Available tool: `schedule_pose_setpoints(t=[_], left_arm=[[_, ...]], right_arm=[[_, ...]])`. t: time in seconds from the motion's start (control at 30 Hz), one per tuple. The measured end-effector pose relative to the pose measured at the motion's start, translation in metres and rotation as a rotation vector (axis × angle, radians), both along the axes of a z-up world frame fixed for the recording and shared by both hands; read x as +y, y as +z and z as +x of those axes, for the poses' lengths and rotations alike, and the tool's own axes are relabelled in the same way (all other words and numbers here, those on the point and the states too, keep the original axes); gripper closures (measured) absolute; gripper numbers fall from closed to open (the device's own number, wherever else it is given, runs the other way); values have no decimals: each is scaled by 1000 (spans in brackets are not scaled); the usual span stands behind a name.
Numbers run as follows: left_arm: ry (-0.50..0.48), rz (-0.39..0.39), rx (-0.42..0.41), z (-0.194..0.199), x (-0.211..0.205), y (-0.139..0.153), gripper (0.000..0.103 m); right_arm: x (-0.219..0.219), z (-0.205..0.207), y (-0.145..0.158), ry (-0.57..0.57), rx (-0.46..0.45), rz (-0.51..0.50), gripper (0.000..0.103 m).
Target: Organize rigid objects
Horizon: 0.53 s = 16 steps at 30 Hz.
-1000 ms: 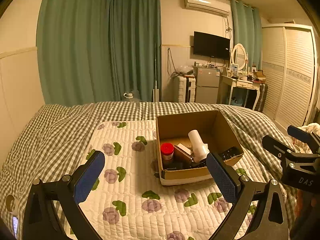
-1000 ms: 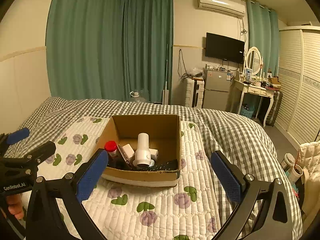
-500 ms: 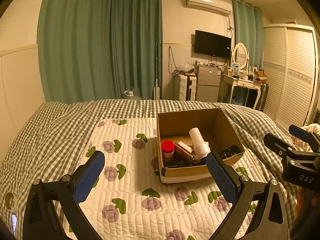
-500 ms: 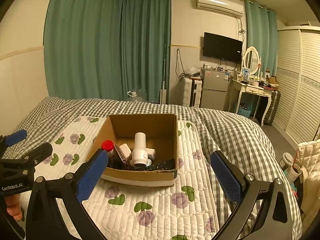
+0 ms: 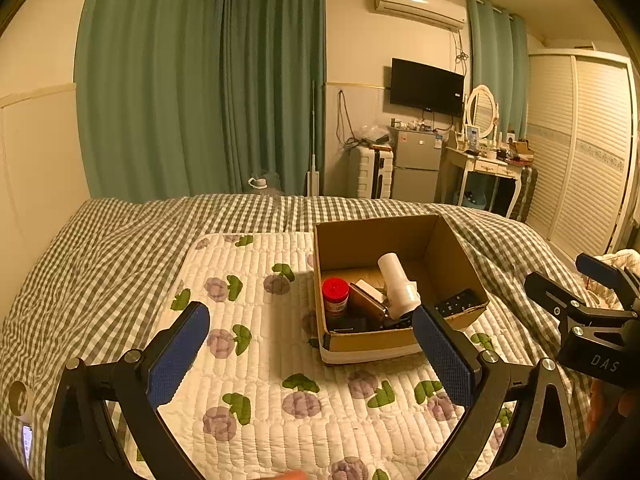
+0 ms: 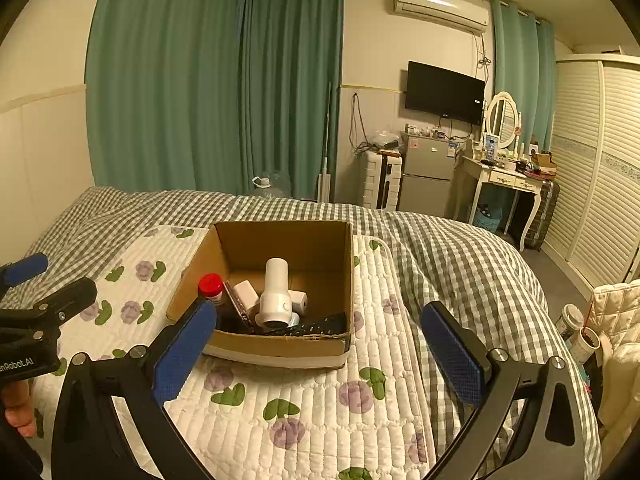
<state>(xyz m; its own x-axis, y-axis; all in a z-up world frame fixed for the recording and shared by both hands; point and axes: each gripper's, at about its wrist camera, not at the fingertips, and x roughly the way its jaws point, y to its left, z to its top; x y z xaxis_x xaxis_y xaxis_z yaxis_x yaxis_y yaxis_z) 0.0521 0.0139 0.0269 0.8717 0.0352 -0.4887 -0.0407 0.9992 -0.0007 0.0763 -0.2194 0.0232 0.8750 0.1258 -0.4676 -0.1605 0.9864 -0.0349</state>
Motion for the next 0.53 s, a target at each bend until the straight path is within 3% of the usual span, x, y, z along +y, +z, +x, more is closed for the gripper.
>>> schedule_pose_setpoints(t=[0.53], left_arm=[[-13,9,4,-1,-3,-3,0]], right_arm=[[0,0,1,0,7,-6,0]])
